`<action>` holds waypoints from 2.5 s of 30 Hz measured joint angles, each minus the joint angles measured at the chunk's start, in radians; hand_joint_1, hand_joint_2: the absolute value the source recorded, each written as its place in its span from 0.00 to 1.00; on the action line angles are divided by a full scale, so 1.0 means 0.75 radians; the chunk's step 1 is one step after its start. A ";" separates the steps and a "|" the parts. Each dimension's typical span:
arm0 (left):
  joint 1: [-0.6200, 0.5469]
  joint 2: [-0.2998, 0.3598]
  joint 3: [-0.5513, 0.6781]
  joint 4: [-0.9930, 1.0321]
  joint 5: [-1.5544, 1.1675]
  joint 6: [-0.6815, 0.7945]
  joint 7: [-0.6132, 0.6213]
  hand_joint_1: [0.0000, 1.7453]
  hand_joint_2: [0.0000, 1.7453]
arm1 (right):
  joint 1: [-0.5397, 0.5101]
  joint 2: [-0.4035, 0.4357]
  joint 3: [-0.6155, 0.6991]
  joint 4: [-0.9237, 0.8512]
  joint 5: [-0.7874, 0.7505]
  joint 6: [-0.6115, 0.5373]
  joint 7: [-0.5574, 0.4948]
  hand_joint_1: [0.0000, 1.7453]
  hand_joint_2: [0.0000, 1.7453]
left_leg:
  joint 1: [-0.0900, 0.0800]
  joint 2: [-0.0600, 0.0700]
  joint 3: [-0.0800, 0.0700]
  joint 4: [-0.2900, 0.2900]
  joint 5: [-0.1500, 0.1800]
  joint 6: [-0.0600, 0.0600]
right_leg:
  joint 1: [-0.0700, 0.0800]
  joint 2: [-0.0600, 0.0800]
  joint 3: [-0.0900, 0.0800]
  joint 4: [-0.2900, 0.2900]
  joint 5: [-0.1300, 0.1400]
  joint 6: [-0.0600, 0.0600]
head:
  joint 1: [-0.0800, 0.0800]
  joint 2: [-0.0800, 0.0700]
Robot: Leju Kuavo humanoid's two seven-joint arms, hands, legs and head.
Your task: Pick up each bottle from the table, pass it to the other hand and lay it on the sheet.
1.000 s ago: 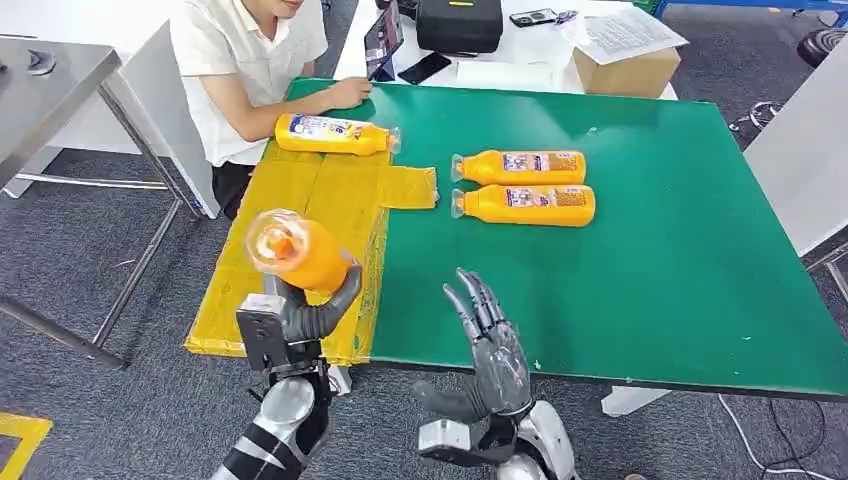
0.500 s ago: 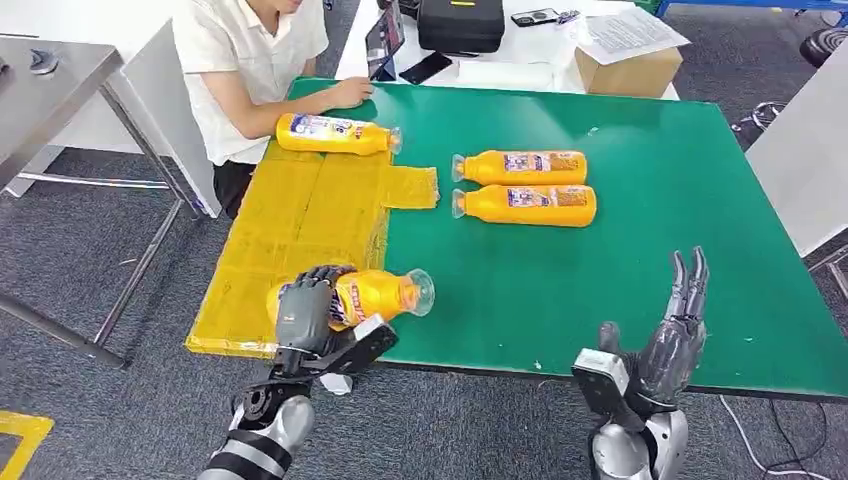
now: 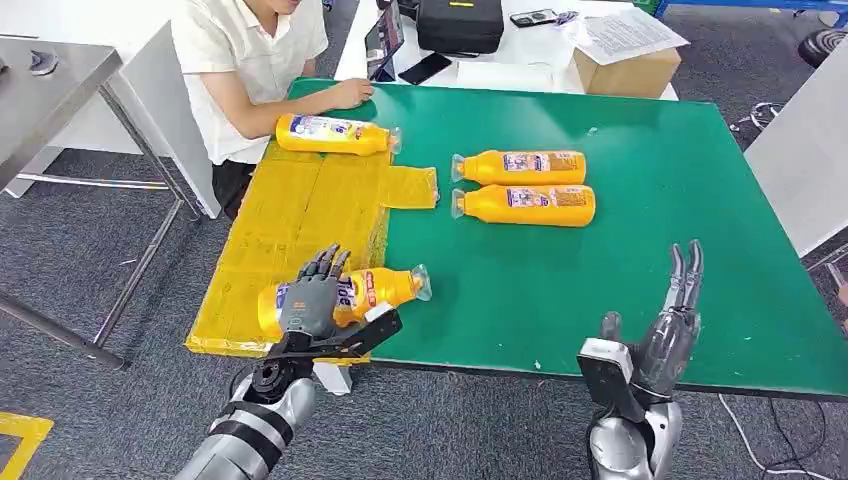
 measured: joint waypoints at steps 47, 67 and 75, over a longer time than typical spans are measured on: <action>0.286 -0.057 -0.290 -0.601 0.986 0.230 -0.800 0.00 1.00 | 0.021 -0.040 0.049 0.066 -0.593 0.387 -0.013 0.00 1.00 | -0.001 -0.002 0.000 0.000 0.000 0.000 | -0.001 -0.002 0.000 -0.001 0.000 0.000 | 0.000 0.000; 0.326 -0.034 -0.551 -0.698 1.269 0.081 -0.753 0.00 1.00 | -0.198 -0.318 -0.092 0.625 0.826 0.018 0.424 0.00 1.00 | -0.002 -0.003 -0.002 0.000 0.000 0.002 | -0.002 -0.003 0.000 -0.001 0.001 0.003 | 0.000 0.000; 0.327 -0.030 -0.562 -0.710 1.264 0.064 -0.749 0.00 1.00 | -0.283 -0.424 0.051 0.796 0.840 0.108 0.528 0.00 1.00 | -0.002 -0.002 -0.002 0.000 0.000 0.002 | -0.002 -0.003 0.000 -0.001 0.001 0.003 | -0.001 0.000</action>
